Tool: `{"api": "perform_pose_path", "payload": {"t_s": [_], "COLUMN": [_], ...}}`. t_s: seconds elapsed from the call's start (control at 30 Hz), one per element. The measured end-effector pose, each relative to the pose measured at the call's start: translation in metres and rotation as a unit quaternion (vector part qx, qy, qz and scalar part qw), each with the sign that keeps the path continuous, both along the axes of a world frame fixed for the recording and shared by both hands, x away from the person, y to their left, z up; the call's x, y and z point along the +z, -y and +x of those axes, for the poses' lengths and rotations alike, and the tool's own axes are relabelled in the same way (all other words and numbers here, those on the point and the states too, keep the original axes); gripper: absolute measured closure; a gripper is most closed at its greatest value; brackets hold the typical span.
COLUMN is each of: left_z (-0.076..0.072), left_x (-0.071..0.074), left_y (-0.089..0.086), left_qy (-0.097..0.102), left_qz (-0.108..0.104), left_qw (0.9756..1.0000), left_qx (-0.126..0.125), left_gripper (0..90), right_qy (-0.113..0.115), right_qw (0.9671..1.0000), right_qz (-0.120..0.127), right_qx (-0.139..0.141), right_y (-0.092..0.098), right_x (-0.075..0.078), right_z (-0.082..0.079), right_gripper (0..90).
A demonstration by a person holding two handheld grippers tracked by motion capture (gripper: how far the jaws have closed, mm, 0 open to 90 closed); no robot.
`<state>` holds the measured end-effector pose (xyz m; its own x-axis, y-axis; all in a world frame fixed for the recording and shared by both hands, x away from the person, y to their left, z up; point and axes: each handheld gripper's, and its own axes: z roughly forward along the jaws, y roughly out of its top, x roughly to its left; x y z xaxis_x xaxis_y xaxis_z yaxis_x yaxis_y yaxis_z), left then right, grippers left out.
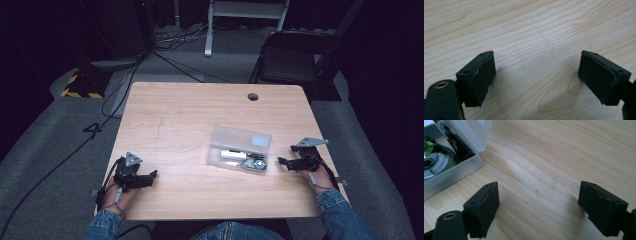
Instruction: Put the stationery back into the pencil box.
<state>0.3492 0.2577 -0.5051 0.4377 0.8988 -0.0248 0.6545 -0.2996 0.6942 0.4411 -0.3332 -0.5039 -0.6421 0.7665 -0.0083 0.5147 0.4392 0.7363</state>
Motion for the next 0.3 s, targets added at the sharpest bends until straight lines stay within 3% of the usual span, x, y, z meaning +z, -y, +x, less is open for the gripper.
{"api": "perform_pose_path", "payload": {"t_s": [0.2, 0.3], "left_z": [-0.0002, -0.0006], "left_x": [0.0, 0.0], "left_y": [0.0002, 0.0002], "left_qy": [-0.001, -0.001], "left_qz": [-0.001, -0.001], "left_qw": [1.0, 1.0], "left_qx": [0.0, 0.001], "left_gripper": [15.0, 14.9], "right_qy": [-0.002, -0.003], "right_qw": [0.9996, 0.9995], "right_qz": [-0.003, -0.003], "right_qx": [-0.029, -0.03], "right_y": [-0.0025, -0.0027], "right_x": [-0.0002, -0.0002], "right_z": [-0.0024, -0.0025], "right_gripper": [12.4, 12.2]}}
